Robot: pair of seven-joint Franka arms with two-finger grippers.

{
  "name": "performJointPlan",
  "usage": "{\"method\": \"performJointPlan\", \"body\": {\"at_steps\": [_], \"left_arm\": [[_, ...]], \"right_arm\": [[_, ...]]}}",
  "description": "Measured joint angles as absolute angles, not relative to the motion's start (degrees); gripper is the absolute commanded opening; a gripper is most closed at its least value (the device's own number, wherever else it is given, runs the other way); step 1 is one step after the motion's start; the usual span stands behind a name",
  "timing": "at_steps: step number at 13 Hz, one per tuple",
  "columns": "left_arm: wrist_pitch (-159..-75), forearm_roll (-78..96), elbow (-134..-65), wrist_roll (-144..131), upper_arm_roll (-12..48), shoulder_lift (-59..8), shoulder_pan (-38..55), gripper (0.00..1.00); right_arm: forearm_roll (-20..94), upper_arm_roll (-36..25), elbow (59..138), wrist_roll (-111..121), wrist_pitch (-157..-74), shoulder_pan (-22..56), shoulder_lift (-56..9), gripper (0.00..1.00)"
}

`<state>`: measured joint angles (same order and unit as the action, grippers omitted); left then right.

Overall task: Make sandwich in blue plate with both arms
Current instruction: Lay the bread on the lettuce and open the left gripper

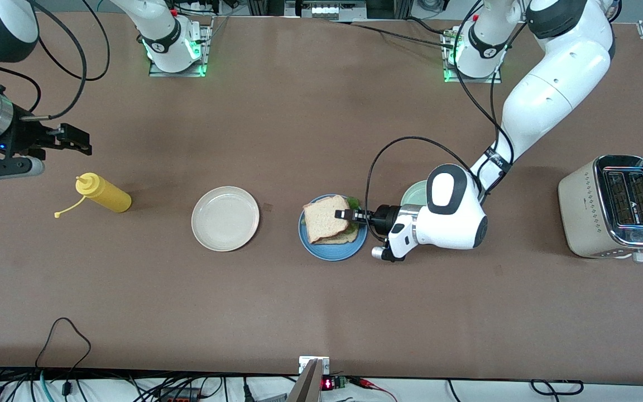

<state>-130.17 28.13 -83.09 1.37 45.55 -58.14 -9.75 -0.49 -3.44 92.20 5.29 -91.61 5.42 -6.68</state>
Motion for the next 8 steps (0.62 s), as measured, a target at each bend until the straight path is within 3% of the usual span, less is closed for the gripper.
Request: {"method": "performJointPlan", "body": {"at_steps": [5, 8], "left_arm": [[-129.79, 27.96, -82.91, 1.86, 45.51, -57.62, -10.61, 1.00], [-123.96, 21.81, -82.56, 2.14, 44.77, -54.61, -11.08, 1.00]], "right_arm": [[-0.33, -3.49, 91.46, 5.20, -92.79, 5.52, -8.24, 1.00], [0.39, -3.75, 91.25, 4.93, -95.59, 5.48, -8.64, 1.00]]}}
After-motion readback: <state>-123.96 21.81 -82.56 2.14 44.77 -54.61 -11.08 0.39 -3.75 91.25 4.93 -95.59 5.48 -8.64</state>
